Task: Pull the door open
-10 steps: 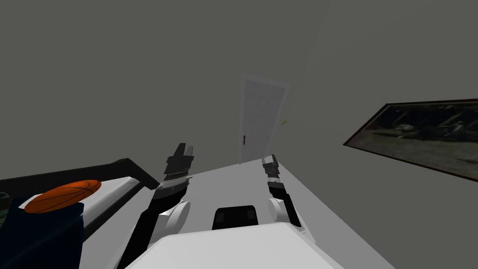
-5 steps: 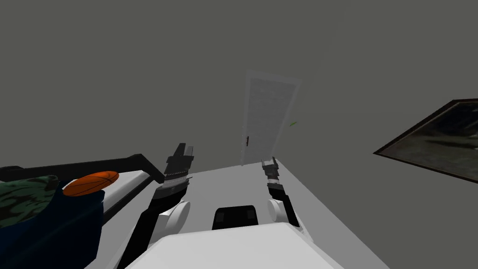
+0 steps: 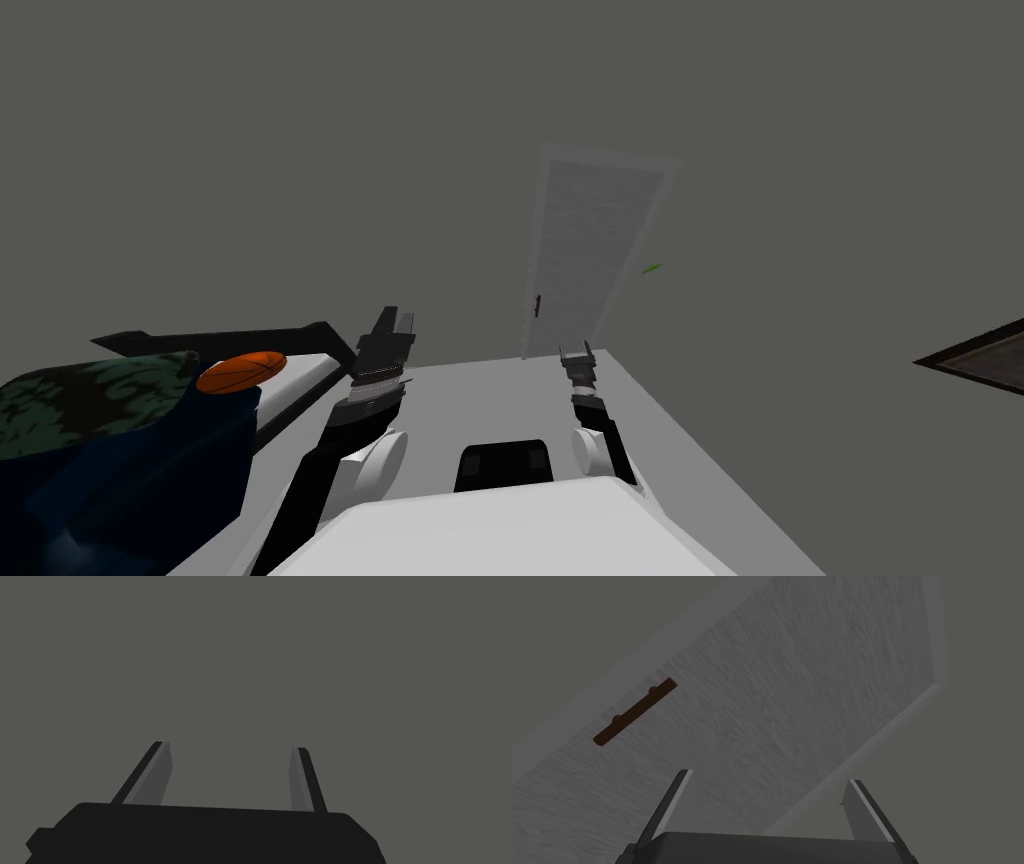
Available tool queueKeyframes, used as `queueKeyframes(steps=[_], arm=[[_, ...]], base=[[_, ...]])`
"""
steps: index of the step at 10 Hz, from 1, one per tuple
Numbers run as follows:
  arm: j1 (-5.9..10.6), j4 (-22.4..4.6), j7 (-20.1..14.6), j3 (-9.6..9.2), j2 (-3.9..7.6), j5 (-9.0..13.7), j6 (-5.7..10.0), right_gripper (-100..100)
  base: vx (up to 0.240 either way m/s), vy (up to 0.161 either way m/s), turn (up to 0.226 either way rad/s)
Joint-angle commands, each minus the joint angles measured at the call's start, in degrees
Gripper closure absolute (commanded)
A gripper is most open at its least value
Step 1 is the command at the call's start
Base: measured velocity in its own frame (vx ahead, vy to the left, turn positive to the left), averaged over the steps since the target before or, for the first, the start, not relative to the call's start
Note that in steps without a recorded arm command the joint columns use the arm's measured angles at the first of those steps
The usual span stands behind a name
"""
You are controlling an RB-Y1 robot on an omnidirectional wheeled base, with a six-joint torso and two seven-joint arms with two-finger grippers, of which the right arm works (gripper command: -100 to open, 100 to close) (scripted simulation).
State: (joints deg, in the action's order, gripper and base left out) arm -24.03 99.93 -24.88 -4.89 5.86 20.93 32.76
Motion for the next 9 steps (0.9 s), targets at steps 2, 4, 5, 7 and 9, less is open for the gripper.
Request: queueKeyframes(steps=[2,4,5,7,9], arm=[[0.47,-2.75,-3.36,-0.03,0.45,1.85,1.28,-100],[0.93,-4.97,-5.73,-0.1,0.67,3.2,2.24,-100],[1.17,-6.08,-6.92,-0.14,0.77,3.88,2.73,-100],[1.63,-8.3,-9.29,-0.22,0.96,5.23,3.69,-100],[2.09,-10.53,-11.66,-0.29,1.15,6.58,4.66,-100]], base=[[0.083,-0.06,0.167],[0.092,-0.045,0.18],[0.081,-0.068,0.146],[0.079,-0.067,0.181],[0.069,-0.057,0.147]])
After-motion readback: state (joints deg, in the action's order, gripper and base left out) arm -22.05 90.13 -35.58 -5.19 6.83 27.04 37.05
